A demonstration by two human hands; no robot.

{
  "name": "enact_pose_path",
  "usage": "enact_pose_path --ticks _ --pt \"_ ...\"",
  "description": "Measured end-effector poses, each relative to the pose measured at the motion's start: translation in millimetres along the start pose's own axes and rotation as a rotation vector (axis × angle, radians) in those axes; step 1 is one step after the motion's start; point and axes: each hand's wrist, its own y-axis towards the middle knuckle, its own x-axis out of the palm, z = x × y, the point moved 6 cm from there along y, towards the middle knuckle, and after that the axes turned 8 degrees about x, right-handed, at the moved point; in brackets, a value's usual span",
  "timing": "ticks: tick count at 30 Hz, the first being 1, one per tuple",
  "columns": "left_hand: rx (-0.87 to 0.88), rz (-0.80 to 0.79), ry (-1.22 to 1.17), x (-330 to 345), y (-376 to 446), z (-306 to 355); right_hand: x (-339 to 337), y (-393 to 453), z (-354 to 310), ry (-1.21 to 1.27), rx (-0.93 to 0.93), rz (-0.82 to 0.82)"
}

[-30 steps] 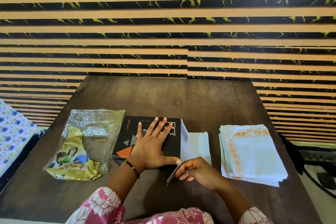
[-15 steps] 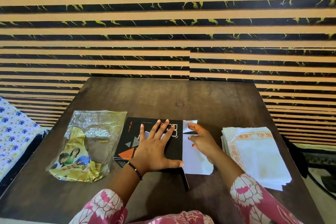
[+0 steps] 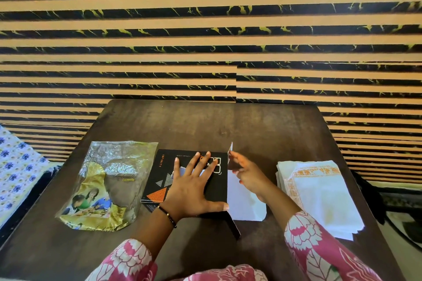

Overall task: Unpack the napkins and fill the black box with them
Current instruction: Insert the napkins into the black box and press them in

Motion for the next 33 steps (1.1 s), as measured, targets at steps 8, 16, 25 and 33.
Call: enact_pose_path --ticks 8,16,25,33 --pt "0.003 -0.012 -0.023 -1.5 -0.8 -0.2 -33.4 -51.8 29.2 -0.051 -0.087 0.265" --pt "0.016 0.005 -0.017 2.4 1.6 -2.9 -85.2 -83.8 109.4 -0.65 0.045 0.542" --pt "0.006 -0.025 0.001 4.0 1.7 -3.2 -86.2 -78.0 134.9 -0.901 -0.04 0.531" --pt "0.003 -0.034 0.007 3.8 1.3 -3.3 -90.1 -83.2 136.0 -0.867 -0.061 0.505"
